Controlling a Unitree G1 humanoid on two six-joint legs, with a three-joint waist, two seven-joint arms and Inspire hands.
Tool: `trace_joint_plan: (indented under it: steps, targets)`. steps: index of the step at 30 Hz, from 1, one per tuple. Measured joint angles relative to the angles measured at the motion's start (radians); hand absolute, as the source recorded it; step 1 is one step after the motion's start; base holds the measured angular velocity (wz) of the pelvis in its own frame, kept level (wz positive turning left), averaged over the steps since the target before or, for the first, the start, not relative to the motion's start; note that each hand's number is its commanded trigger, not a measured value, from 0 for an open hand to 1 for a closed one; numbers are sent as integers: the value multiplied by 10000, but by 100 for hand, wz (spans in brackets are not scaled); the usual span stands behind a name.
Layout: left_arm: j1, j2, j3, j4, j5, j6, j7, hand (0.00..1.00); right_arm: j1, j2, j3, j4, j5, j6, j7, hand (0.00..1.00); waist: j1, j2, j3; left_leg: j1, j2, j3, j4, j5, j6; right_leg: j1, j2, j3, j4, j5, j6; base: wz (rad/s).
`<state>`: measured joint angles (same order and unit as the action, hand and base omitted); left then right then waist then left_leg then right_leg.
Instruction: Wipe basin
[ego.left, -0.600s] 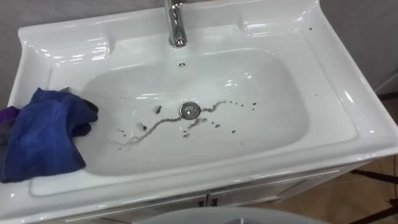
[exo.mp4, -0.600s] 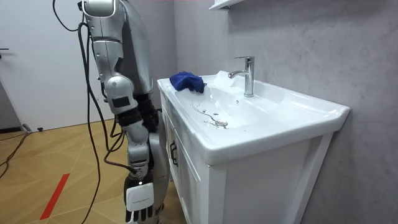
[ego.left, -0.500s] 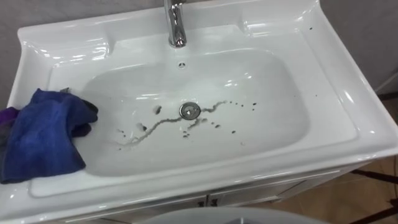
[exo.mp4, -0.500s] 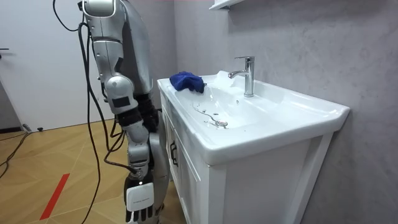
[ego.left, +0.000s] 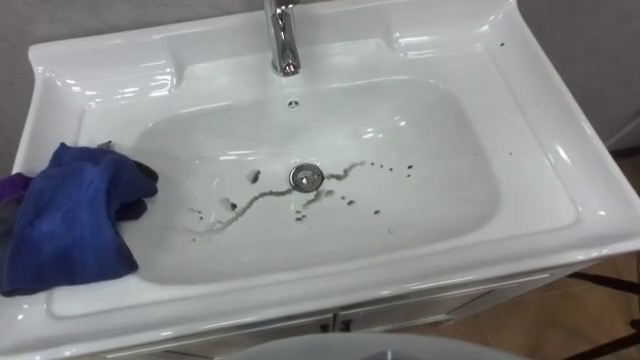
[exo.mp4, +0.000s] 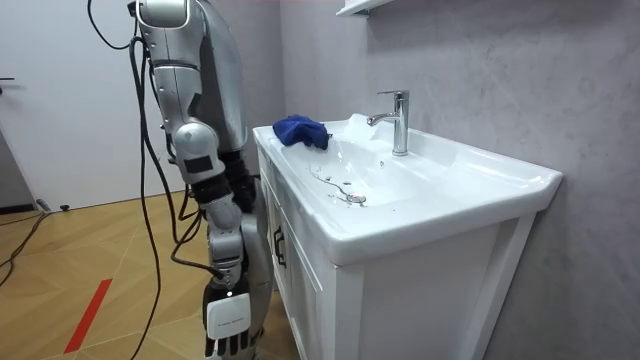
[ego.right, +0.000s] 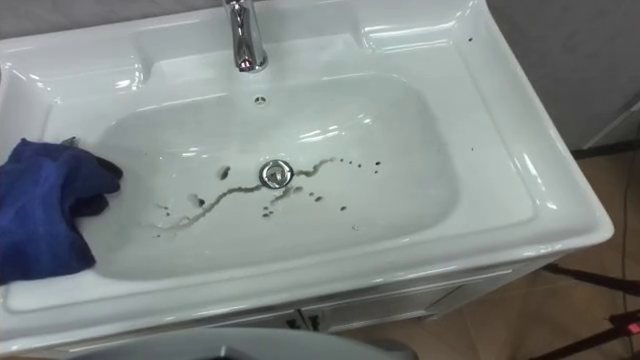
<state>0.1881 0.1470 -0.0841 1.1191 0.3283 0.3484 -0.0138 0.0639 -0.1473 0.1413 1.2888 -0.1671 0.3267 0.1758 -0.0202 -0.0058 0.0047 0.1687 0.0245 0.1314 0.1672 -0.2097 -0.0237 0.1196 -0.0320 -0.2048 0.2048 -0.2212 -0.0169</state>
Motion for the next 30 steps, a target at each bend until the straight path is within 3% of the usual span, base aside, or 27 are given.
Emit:
trace_joint_plan:
  steps: [12,17,22,27,30]
  targets:
    - [6,0,36,-9,-29,-95,3,0,-31,-7,37,8,-56,-95,10,0,1,-23,20,-14,-5,-121,-6,0,0,4,-9,-115,-45,-1,1,2]
    - [119,5,118,7,-731,-98,4,0,-85,-48,37,-35,-143,-100,122,0,39,-25,21,-14,-10,-292,-5,0,0,20,-8,-179,-50,-14,-4,3]
    - [219,9,1424,195,-1621,-105,47,0,-86,-47,-87,-5,-262,-88,235,0,130,-9,21,-98,-22,-548,3,0,0,27,-21,-355,-104,-16,-8,9]
    - [401,297,3187,413,-3105,-172,106,0,-59,-294,-205,-19,-284,-115,216,0,797,112,12,-216,-35,-606,6,0,0,47,-38,-569,-183,-17,-6,12]
    - [587,534,3938,505,-3839,-284,494,0,-51,-542,-493,-53,-205,-266,204,0,956,231,-12,-361,-82,-1008,22,1,1,57,-100,-947,-189,-41,17,33]
